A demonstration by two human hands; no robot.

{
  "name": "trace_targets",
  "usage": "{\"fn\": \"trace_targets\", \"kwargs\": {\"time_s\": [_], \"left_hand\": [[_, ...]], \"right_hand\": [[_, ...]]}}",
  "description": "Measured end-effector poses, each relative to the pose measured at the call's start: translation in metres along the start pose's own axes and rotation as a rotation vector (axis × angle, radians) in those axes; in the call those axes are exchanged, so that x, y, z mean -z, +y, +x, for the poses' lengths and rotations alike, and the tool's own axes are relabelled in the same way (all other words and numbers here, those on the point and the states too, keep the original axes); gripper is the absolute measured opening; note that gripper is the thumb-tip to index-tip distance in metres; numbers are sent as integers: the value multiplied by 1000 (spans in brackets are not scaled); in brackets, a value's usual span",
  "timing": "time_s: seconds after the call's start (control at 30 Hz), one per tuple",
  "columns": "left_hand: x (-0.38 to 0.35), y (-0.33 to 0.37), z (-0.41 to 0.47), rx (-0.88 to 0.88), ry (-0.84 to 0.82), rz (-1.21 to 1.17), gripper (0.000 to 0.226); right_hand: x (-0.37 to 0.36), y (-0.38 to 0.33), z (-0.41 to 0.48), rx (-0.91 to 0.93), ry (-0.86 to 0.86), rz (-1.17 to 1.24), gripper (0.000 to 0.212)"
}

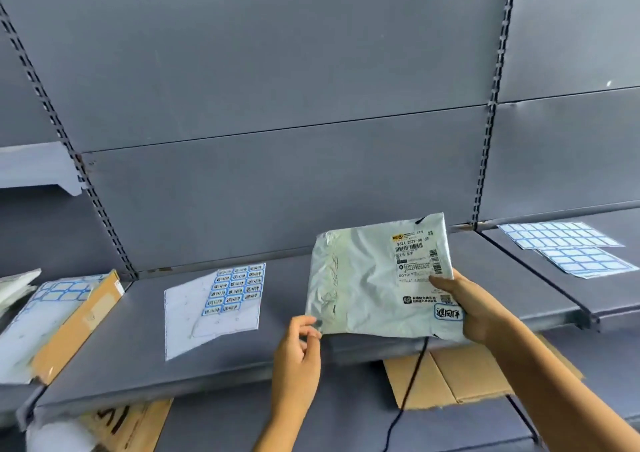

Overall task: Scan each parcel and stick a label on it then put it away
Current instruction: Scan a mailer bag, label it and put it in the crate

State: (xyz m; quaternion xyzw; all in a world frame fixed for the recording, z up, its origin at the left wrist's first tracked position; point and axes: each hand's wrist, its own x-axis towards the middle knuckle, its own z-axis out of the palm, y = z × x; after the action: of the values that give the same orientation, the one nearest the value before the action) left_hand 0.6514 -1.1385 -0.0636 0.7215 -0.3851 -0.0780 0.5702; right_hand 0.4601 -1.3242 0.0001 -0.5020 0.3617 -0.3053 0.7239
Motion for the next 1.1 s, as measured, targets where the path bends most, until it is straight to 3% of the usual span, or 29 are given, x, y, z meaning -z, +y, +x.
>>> {"fn": "trace_targets", "kwargs": {"time_s": [0.2, 0.4, 0.5, 0.6, 0.67, 0.93, 1.1], "left_hand": [[-51, 37, -75, -27, -176, 49, 30], [-117, 65, -134, -32, -572, 123, 27], [-153, 70, -163, -159, -800, 238, 22], [-179, 73, -206, -463, -1102, 516, 19], [-188, 73, -232, -595, -1207, 610, 19], [-209, 102, -343, -738, -1377, 521, 20], [-227, 135, -391, -805, -1378, 502, 21]], "right_hand": [[81, -1, -91, 53, 95, 52, 24], [174, 0, -209, 154, 309, 108, 27], [203, 7, -282, 205, 455, 134, 26], [224, 31, -359, 229, 637, 181, 25], [230, 47, -401, 228, 734, 210, 24], [234, 109, -539, 191, 985, 284, 22], [262, 123, -588, 213, 989, 341, 22]]}}
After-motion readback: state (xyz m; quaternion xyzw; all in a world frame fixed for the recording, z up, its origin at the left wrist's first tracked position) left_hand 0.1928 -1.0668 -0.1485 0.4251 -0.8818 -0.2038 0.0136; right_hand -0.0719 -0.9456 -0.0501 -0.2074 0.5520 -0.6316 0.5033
